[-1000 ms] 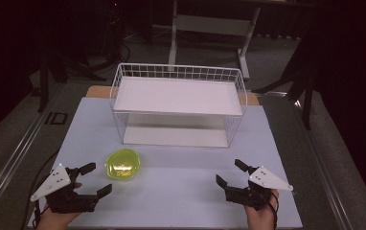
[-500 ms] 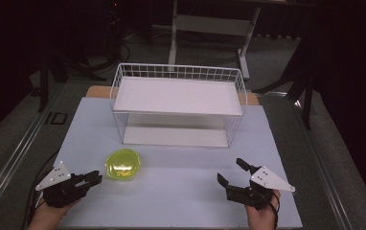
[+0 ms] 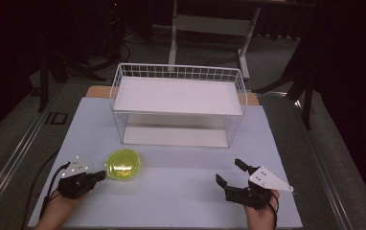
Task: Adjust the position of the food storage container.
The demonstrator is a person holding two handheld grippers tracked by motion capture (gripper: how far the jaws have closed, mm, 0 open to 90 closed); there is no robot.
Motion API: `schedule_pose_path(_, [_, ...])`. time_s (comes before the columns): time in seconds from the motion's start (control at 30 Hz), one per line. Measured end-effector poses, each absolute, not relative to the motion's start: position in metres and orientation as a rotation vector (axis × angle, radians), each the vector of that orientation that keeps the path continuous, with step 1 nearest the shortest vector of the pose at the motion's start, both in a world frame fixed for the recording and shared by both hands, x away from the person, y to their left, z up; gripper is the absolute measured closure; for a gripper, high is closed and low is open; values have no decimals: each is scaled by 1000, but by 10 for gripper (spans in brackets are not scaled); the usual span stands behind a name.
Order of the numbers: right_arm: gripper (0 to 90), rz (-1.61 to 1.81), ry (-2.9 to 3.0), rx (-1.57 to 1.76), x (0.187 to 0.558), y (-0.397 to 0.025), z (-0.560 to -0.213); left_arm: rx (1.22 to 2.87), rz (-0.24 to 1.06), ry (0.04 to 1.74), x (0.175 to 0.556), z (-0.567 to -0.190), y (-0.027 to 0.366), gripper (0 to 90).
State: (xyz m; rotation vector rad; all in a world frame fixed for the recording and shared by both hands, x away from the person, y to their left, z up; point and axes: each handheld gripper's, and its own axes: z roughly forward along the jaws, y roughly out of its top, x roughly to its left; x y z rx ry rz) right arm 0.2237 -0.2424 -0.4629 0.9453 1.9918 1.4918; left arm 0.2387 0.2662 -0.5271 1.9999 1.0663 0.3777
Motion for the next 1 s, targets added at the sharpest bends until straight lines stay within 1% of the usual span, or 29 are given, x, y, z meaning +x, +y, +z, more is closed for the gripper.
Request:
schedule_pose_path(0.2, [149, 1493, 2001, 944, 224, -241, -464, 2023, 331, 1061, 252, -531, 251, 900])
schedule_pose_path(0.53, [149, 1502, 2006, 959, 225, -243, -465, 2053, 339, 1043, 268, -530, 222, 900])
schedule_pose_path(0.87, [149, 1500, 2017, 969, 225, -242, -466, 2056, 342, 1053, 291, -531, 208, 900])
schedule_pose_path(1.0, [149, 1498, 2018, 968, 225, -242, -466, 2057, 345, 1047, 292, -533, 203, 900])
